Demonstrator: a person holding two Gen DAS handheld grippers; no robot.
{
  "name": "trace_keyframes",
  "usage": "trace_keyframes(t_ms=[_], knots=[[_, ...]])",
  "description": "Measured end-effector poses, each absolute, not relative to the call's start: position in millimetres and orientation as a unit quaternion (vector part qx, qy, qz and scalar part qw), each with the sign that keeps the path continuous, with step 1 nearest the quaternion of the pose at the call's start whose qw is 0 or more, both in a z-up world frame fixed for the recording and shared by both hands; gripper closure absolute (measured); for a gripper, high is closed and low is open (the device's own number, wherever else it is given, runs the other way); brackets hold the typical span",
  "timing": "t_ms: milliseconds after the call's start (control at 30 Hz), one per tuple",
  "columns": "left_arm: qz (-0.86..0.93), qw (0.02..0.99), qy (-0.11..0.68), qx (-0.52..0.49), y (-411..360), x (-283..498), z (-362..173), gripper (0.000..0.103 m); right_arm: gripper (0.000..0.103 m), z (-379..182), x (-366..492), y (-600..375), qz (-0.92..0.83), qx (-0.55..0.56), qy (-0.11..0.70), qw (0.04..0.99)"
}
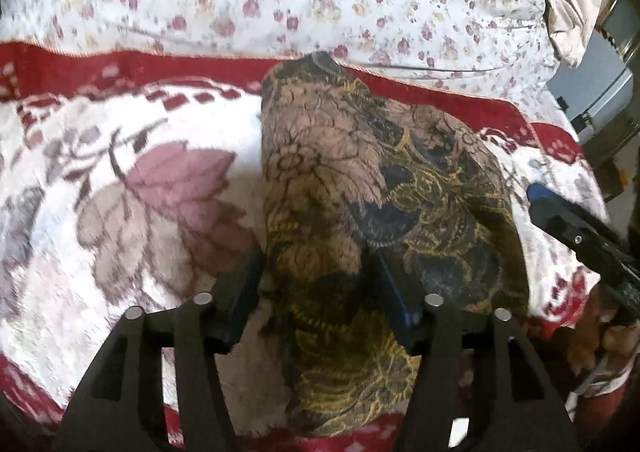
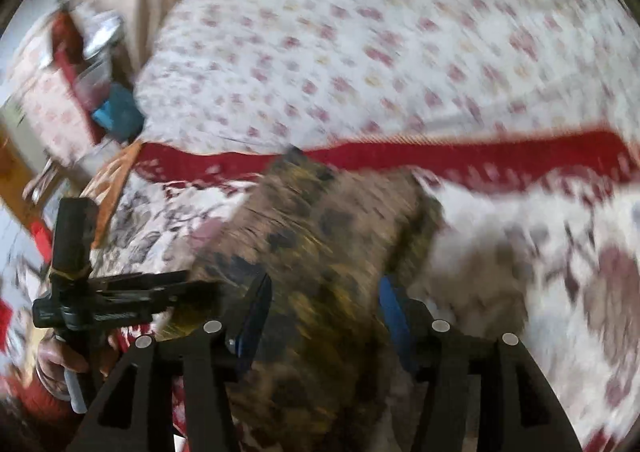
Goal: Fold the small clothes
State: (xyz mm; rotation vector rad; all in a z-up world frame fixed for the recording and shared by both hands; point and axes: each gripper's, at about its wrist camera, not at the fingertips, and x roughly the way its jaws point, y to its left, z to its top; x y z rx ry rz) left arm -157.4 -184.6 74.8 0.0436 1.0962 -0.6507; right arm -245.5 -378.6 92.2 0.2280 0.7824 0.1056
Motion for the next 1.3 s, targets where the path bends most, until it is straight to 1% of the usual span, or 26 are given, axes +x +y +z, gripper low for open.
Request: trace_keyframes(t_ms=[33, 100, 133, 167, 200, 233, 300, 433, 533, 567, 700, 767, 833, 933, 967, 1033, 1100, 1167, 1300], knots=[[-0.3, 0.806, 0.509, 0.024, -189.0, -154.2, 71.6, 0.042, 0.05, 90.9, -240.6, -372.0, 0.057, 0.092, 0.381, 0.918], [-0.286, 0.813, 0.506, 0.041, -193.3, -152.9, 62.8, 0.042, 0.056, 78.8, -225.8, -364.5, 0.056, 0.068, 0.401, 0.912], [-0.283, 0.814, 0.505, 0.046, -193.6, -151.2, 58.0, 0.041, 0.057, 64.6, -215.9, -366.6, 0.046, 0.062, 0.423, 0.903], [-0.287, 0.814, 0.503, 0.041, -193.0, -150.9, 53.8, 0.038, 0.058, 49.4, -209.7, -369.8, 0.033, 0.058, 0.443, 0.894], [-0.287, 0.816, 0.501, 0.033, -192.0, -150.2, 51.3, 0.032, 0.06, 37.2, -209.4, -374.0, 0.022, 0.056, 0.455, 0.888], [-0.284, 0.818, 0.5, 0.03, -189.2, -149.9, 50.3, 0.03, 0.06, 29.8, -209.4, -377.6, 0.018, 0.061, 0.458, 0.887], [-0.282, 0.82, 0.496, 0.035, -190.7, -151.0, 49.7, 0.029, 0.06, 28.4, -217.1, -385.4, 0.015, 0.085, 0.436, 0.896], [-0.279, 0.829, 0.484, 0.034, -193.4, -153.8, 52.3, 0.029, 0.059, 41.1, -228.7, -376.5, 0.006, 0.066, 0.43, 0.9], [-0.275, 0.831, 0.482, 0.029, -191.5, -157.0, 53.6, 0.029, 0.055, 51.4, -248.1, -368.7, 0.011, 0.062, 0.417, 0.907], [-0.273, 0.833, 0.48, 0.028, -191.1, -158.5, 54.2, 0.029, 0.051, 51.8, -253.4, -365.4, 0.014, 0.059, 0.414, 0.908], [-0.27, 0.841, 0.469, 0.029, -190.8, -166.2, 57.2, 0.029, 0.049, 33.0, -265.8, -351.2, -0.012, 0.011, 0.437, 0.899], [-0.267, 0.845, 0.461, 0.038, -191.5, -170.8, 59.7, 0.029, 0.049, 27.0, -266.9, -349.5, -0.021, 0.006, 0.439, 0.898], [-0.265, 0.85, 0.452, 0.058, -193.4, -176.8, 61.7, 0.029, 0.049, 29.8, -272.3, -349.5, -0.027, 0.015, 0.435, 0.9], [-0.268, 0.855, 0.437, 0.074, -193.3, -184.5, 67.2, 0.029, 0.049, 42.6, -282.0, -355.3, -0.028, 0.057, 0.42, 0.905], [-0.268, 0.858, 0.433, 0.074, -192.1, -185.2, 69.4, 0.029, 0.048, 46.8, -284.1, -356.4, -0.03, 0.065, 0.414, 0.907], [-0.266, 0.864, 0.423, 0.066, -188.1, -186.5, 75.3, 0.029, 0.041, 57.1, -287.1, -356.4, -0.043, 0.072, 0.402, 0.912], [-0.265, 0.869, 0.415, 0.057, -184.0, -186.9, 80.4, 0.029, 0.027, 67.0, -289.1, -352.7, -0.053, 0.07, 0.388, 0.917], [-0.262, 0.874, 0.405, 0.049, -179.0, -187.4, 85.2, 0.029, 0.021, 72.8, -289.0, -348.8, -0.06, 0.069, 0.381, 0.92], [-0.254, 0.88, 0.398, 0.046, -172.0, -187.7, 88.4, 0.029, 0.02, 79.1, -286.8, -343.3, -0.072, 0.075, 0.371, 0.923]])
